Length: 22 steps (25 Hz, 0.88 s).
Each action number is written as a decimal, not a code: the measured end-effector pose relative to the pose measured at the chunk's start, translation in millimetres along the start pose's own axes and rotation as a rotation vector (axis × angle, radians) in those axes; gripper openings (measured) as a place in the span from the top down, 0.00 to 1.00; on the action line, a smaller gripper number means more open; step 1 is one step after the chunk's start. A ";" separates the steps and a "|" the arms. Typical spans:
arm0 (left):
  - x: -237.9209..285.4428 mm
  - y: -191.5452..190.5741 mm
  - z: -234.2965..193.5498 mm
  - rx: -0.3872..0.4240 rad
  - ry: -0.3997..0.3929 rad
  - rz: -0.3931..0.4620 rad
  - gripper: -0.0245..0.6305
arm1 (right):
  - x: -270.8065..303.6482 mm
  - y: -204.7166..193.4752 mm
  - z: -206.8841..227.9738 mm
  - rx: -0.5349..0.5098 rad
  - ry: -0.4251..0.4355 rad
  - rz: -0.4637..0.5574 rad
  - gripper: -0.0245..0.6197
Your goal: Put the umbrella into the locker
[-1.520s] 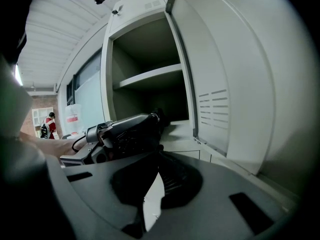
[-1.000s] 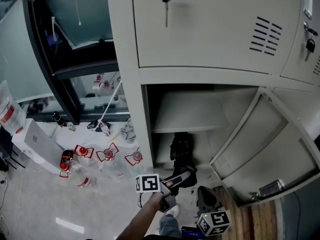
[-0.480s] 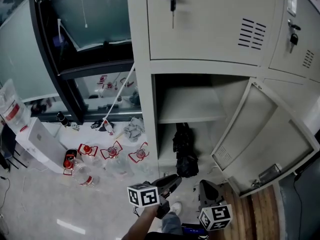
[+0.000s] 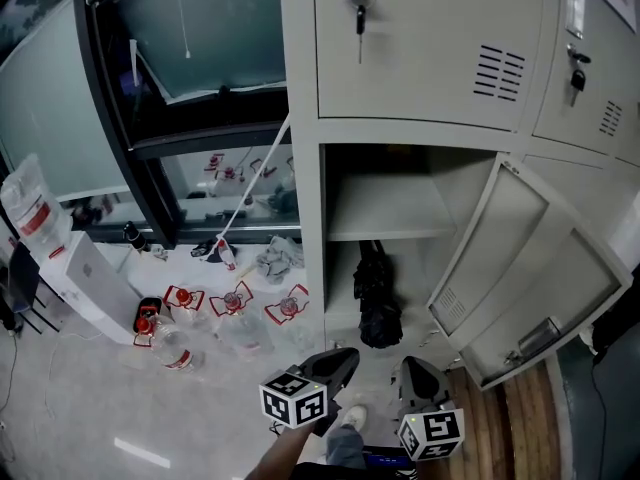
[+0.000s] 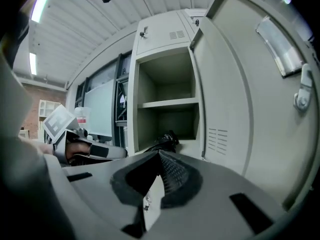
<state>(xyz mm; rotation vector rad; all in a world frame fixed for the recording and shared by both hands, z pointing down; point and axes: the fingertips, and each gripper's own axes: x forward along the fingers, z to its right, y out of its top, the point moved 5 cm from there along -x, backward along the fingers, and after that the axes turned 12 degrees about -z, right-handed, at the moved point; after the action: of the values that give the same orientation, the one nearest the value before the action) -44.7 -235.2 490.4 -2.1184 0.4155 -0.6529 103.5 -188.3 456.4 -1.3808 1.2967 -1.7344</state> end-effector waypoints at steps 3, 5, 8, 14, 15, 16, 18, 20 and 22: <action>-0.6 0.5 3.2 0.006 0.005 0.008 0.93 | -2.6 -1.4 -0.2 -0.006 -0.001 -0.003 0.96; -1.2 1.2 4.1 0.008 0.009 0.014 0.94 | -3.9 -2.1 0.0 -0.005 0.000 -0.003 0.96; -2.2 2.2 4.0 -0.004 0.011 0.022 0.94 | -5.8 -2.8 1.2 -0.001 0.000 -0.002 0.96; -3.7 0.3 1.5 -0.032 0.017 0.025 0.94 | -7.6 -4.4 4.0 0.006 -0.006 -0.001 0.96; -4.0 0.1 0.7 -0.036 0.018 0.026 0.94 | -7.4 -4.4 4.2 0.006 -0.006 -0.001 0.96; -4.1 0.1 -0.1 -0.040 0.019 0.026 0.94 | -7.2 -4.3 4.4 0.006 -0.005 0.000 0.96; -4.2 0.4 -1.0 -0.045 0.020 0.026 0.94 | -6.7 -4.0 4.5 0.005 -0.004 0.000 0.96; -4.0 0.6 -1.0 -0.049 0.018 0.025 0.94 | -6.2 -4.1 4.2 0.005 -0.003 -0.001 0.96; -4.0 0.6 -0.9 -0.052 0.015 0.024 0.94 | -6.0 -4.0 3.7 0.006 -0.002 -0.002 0.96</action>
<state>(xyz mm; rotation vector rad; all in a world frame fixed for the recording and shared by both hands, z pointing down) -48.5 -234.2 489.2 -2.1549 0.4706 -0.6511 109.4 -182.9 457.7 -1.3804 1.2883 -1.7367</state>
